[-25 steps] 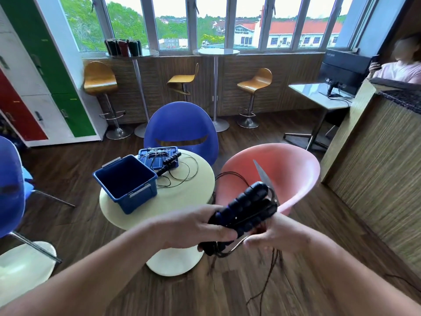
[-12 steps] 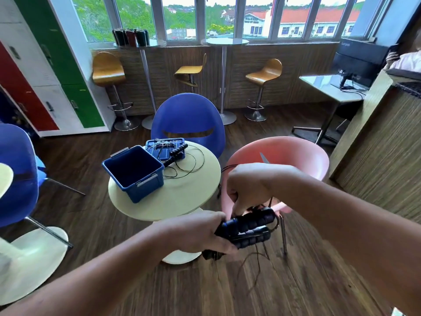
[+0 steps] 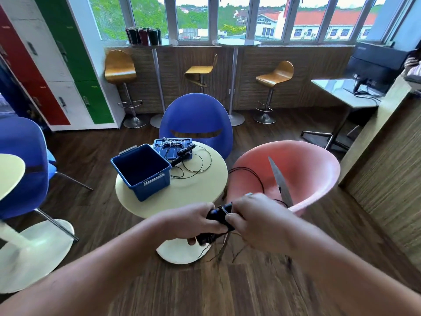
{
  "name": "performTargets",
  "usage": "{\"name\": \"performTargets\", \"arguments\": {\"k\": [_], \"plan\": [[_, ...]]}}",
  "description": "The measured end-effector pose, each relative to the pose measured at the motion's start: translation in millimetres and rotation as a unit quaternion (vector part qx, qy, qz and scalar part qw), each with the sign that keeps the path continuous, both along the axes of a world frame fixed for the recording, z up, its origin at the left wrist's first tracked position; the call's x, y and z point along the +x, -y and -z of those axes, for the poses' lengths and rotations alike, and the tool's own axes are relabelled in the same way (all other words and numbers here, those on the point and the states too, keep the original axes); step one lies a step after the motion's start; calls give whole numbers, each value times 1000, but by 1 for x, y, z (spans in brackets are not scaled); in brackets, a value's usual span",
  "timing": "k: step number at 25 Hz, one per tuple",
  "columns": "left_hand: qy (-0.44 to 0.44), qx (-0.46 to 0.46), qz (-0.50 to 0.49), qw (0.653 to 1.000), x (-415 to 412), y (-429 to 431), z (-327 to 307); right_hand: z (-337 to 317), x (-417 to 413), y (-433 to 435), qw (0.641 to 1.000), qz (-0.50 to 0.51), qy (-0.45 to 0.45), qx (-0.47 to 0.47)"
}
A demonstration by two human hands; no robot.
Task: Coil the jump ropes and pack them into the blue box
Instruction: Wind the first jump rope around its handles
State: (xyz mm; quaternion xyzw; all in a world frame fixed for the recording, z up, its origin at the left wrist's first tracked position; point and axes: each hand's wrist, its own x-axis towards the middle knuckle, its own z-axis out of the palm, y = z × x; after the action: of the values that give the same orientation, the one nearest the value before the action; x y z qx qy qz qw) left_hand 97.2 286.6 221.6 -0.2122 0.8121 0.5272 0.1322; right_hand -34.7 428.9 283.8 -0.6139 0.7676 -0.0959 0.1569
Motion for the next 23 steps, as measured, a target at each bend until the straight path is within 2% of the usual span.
{"name": "performTargets", "arguments": {"k": [2, 3, 4, 6, 10, 12, 15, 17, 20, 23], "plan": [[-29, 53, -31, 998, 3, 3, -5, 37, 2, -22, 982, 37, 176, -57], [-37, 80, -39, 995, 5, 4, -9, 55, 4, -33, 955, 56, 282, -78], [-41, 102, -42, 993, 6, 3, -12, 72, 4, -42, 912, 78, 393, -88], [-48, 141, -51, 988, 6, -2, -18, 96, 6, -56, 834, 97, 538, -74], [-77, 203, -24, 976, 0, -17, -39, 115, 0, -62, 735, 18, 677, 1], [-80, 210, 7, 974, -3, -25, -51, 114, -7, -59, 724, -5, 689, 38], [-59, 226, 58, 971, -7, -35, -59, 106, -22, -48, 751, -27, 652, 101], [-46, 229, 93, 968, -8, -37, -60, 93, -38, -33, 799, -47, 586, 126], [-6, 168, 117, 979, -6, -34, -56, 58, -61, -8, 900, -81, 394, 168], [58, 99, 134, 984, -3, -32, -49, 13, -65, 15, 954, -131, 188, 194]]}}
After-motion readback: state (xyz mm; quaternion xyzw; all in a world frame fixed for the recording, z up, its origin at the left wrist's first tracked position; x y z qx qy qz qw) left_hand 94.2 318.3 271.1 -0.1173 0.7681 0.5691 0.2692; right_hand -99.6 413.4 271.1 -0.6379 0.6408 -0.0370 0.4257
